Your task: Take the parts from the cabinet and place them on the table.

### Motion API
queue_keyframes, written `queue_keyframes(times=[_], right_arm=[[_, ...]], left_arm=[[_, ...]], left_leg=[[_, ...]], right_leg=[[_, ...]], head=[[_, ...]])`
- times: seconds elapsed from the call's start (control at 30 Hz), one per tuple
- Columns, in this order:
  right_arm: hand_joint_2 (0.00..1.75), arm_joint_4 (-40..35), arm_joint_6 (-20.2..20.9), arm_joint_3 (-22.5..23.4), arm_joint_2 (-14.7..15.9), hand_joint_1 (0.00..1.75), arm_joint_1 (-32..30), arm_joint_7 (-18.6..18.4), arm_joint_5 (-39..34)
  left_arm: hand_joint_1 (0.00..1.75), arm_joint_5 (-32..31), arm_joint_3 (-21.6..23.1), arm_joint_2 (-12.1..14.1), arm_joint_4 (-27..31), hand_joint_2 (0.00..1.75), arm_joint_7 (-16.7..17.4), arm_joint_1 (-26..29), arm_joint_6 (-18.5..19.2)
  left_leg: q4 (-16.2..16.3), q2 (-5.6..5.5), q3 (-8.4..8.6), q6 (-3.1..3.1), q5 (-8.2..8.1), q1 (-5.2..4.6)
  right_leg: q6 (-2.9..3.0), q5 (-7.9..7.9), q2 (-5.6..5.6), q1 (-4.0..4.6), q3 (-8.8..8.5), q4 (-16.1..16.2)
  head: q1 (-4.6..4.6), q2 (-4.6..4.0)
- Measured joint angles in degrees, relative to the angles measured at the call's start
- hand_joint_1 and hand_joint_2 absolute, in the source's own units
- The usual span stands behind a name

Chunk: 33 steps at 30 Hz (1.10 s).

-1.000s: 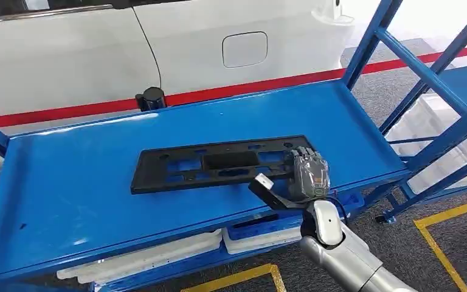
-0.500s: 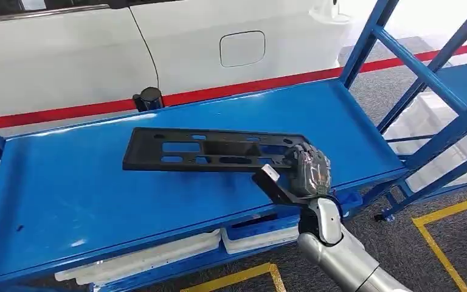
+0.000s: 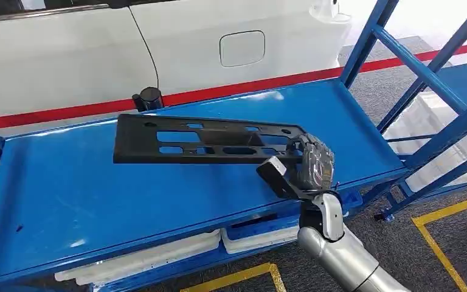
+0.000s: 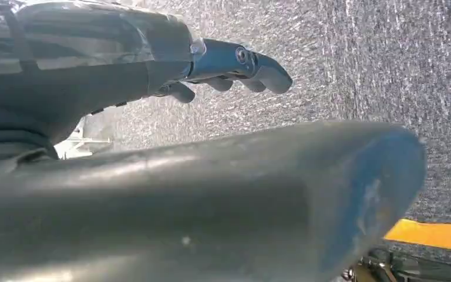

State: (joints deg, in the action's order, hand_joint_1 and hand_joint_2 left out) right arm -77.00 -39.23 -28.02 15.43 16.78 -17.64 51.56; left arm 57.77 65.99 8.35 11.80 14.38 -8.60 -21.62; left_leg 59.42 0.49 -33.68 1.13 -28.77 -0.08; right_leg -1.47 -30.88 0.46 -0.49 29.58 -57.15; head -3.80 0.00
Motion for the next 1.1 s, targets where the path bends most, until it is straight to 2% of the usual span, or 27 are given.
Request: queue_keyframes(times=[0.1,0.27,0.43,0.73,1.1], right_arm=[[1.75,-1.47,-0.02,1.84,-0.94,1.75,-0.24,2.52,-0.61],[1.75,-3.72,-0.02,4.44,-1.90,1.75,-0.46,3.31,-1.14],[1.75,-6.28,-0.02,7.17,-3.23,1.75,-0.86,6.19,-1.90],[1.75,-11.43,-0.02,11.69,-5.51,1.75,-0.95,10.02,-8.74],[1.75,-13.95,0.00,14.69,-7.21,1.75,-1.15,10.54,-9.60]], left_arm=[[0.00,-0.44,0.00,0.00,0.00,0.00,0.00,0.03,0.00],[0.00,-0.68,0.00,0.00,0.00,0.00,-0.02,0.05,0.00],[0.00,-1.40,0.00,-0.02,0.00,0.00,-0.26,0.06,0.00],[0.00,-2.16,0.00,-0.04,0.00,0.00,-0.85,0.10,0.00],[0.00,-2.25,0.00,-0.04,0.00,0.00,-0.87,0.11,0.00]], left_leg=[[0.00,-0.04,0.00,0.00,0.00,0.00],[0.00,-0.11,0.00,0.00,0.00,0.00],[0.00,-0.17,-0.01,0.00,0.00,0.00],[0.00,-0.30,-0.01,0.00,0.00,0.00],[0.00,-0.42,-0.02,0.00,0.00,0.00]], right_leg=[[0.00,0.00,-0.01,0.00,0.00,0.00],[0.00,0.00,-0.01,0.00,0.00,0.00],[0.00,0.00,-0.03,0.00,0.00,0.00],[0.00,0.00,-0.06,0.00,0.00,0.00],[0.00,0.00,-0.10,0.00,0.00,0.00]], head=[[0.00,0.00],[0.00,0.00],[0.00,0.00],[0.00,0.00],[0.00,0.00]])
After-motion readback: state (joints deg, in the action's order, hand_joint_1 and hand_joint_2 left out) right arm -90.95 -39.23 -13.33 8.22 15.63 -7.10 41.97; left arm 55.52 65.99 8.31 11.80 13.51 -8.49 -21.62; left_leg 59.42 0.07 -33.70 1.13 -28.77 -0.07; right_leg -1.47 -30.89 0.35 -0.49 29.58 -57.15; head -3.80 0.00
